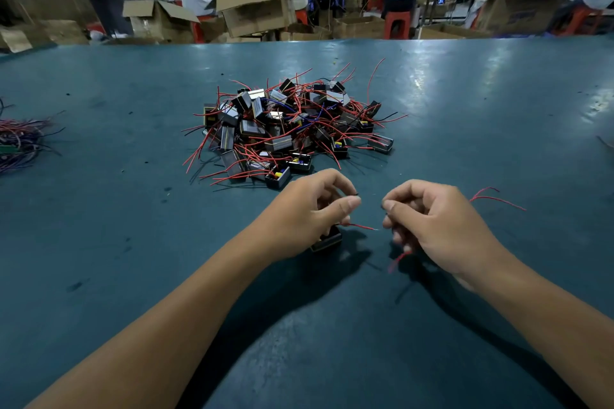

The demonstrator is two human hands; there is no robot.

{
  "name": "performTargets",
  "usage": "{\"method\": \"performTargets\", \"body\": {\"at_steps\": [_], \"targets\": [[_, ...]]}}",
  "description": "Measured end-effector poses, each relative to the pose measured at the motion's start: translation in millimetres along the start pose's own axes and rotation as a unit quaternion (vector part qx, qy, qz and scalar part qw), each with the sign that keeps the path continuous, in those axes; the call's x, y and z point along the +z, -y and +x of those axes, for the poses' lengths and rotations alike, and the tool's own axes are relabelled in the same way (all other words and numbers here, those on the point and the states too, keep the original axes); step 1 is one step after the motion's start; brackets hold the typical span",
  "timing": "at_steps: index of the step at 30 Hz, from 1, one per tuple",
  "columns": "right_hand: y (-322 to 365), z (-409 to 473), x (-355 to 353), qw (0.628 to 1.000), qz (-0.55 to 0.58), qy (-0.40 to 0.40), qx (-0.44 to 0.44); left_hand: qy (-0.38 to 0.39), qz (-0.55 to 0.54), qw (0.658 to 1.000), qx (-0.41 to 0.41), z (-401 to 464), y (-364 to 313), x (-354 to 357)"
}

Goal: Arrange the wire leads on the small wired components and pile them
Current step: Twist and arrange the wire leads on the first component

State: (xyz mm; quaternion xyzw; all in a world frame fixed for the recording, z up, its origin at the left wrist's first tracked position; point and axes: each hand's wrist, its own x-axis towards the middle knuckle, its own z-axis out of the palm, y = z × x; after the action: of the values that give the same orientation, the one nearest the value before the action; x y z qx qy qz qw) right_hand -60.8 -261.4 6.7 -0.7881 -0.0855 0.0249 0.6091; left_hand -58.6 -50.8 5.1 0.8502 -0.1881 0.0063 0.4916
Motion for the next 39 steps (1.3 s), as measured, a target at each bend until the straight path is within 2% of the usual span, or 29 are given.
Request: {"method": "performTargets", "body": {"at_steps": [4,12,35,39], "targets": [[-2,-3,9,0.996,0.085,0.008,0.023,0.003,0.027,0.999,0.027,-1,-2,4],[-1,-6,15,0.986,0.168,0.017,0.001,0.001,0.019,1.000,0.012,-3,-6,9],[-5,-3,20,0.990,0.134,-0.020,-0.045,-0.007,-0.010,1.000,-0.003,-3,-9,15],[-6,-2,18,0.992,0.110,-0.021,-0.059,-0.025,-0.044,0.999,-0.011,-3,-8,13]]}}
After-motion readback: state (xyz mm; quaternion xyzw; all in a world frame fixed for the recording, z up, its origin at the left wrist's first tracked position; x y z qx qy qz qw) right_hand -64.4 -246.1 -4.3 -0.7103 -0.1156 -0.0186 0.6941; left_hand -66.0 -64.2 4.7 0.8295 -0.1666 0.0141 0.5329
